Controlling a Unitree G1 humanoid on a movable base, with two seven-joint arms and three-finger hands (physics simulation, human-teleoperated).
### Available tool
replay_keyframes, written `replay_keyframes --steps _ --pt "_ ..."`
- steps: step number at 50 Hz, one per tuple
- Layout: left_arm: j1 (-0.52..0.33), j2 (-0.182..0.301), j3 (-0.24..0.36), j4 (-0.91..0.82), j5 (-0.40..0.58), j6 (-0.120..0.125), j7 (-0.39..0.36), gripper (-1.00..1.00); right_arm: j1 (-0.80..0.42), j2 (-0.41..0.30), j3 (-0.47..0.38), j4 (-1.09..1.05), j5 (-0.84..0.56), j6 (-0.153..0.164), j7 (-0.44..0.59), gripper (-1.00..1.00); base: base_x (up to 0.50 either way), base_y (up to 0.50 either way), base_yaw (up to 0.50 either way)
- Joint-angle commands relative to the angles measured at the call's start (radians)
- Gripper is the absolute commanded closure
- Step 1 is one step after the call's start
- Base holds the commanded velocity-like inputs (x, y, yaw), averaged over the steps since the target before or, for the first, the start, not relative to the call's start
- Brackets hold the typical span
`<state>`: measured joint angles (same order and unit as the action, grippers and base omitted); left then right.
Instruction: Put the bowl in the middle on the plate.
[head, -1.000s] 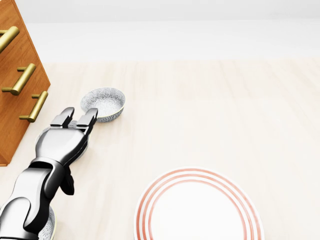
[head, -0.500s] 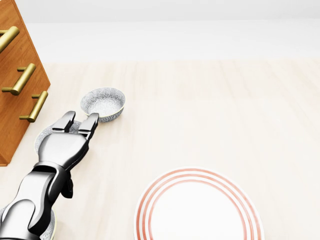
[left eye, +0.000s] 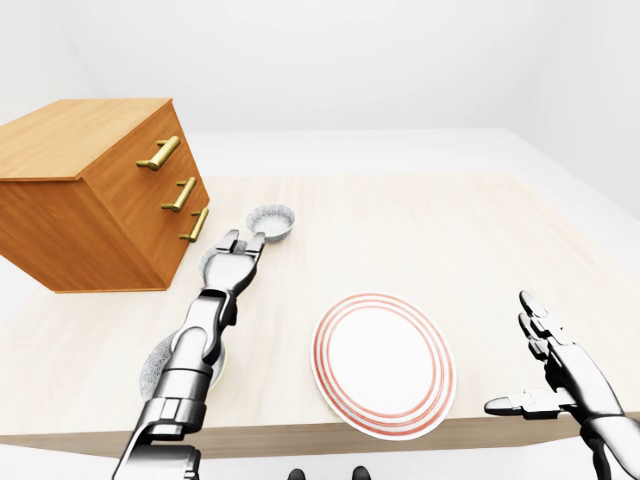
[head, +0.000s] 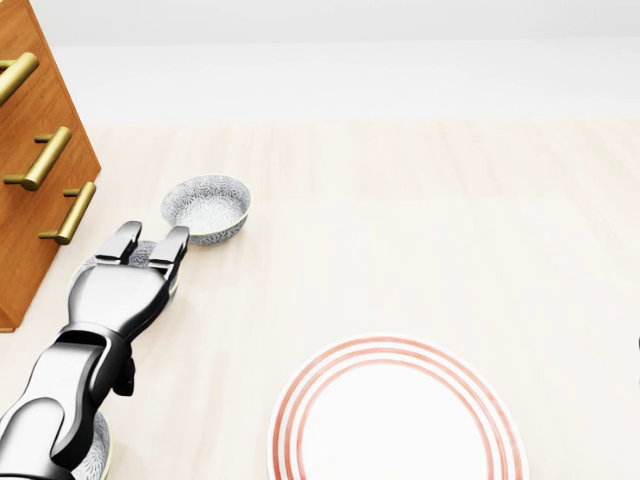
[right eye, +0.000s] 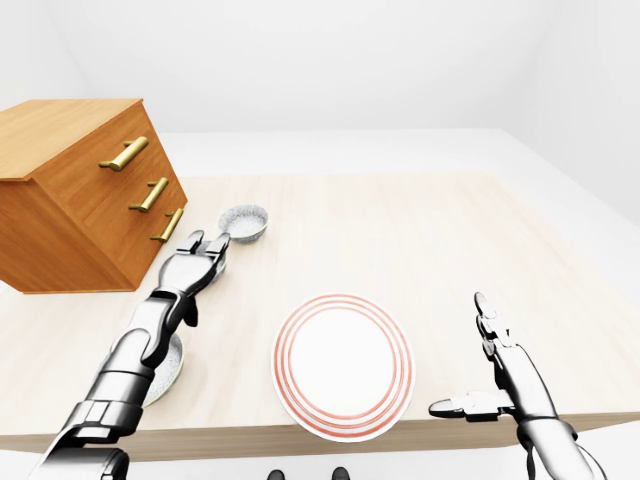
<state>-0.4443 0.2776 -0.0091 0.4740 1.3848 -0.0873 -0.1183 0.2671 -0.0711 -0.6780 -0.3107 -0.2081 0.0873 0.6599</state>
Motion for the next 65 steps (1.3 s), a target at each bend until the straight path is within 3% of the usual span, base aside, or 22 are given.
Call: replay_keyframes --steps 1,16,33,50,65 --pt "-0.004 0.008 0.002 0.009 0.015 0.0 0.003 -1.0 0.0 -0.001 0.0 0.001 0.001 0.0 0.001 -1.0 0.0 0.0 0.0" --pt "0.0 0.026 0.012 0.03 0.013 0.0 0.017 -1.0 0.0 -0.001 -0.001 0.005 0.0 0.0 0.0 -1.0 0.0 0.0 0.0" --pt "0.002 0.009 -0.006 0.045 0.035 0.0 0.031 -1.0 0.001 0.001 -0.001 -0.009 -0.001 0.0 0.004 -1.0 0.0 0.0 0.0" --pt "-0.019 0.015 -0.005 0.058 0.048 0.0 0.026 -1.0 0.0 0.0 -0.001 -0.003 -0.001 0.0 0.003 -1.0 0.0 0.0 0.0" --pt "-0.064 0.026 -0.009 0.142 0.056 0.0 0.066 -1.0 -0.005 -0.008 0.005 0.023 0.003 0.0 -0.006 -1.0 0.0 0.0 0.0"
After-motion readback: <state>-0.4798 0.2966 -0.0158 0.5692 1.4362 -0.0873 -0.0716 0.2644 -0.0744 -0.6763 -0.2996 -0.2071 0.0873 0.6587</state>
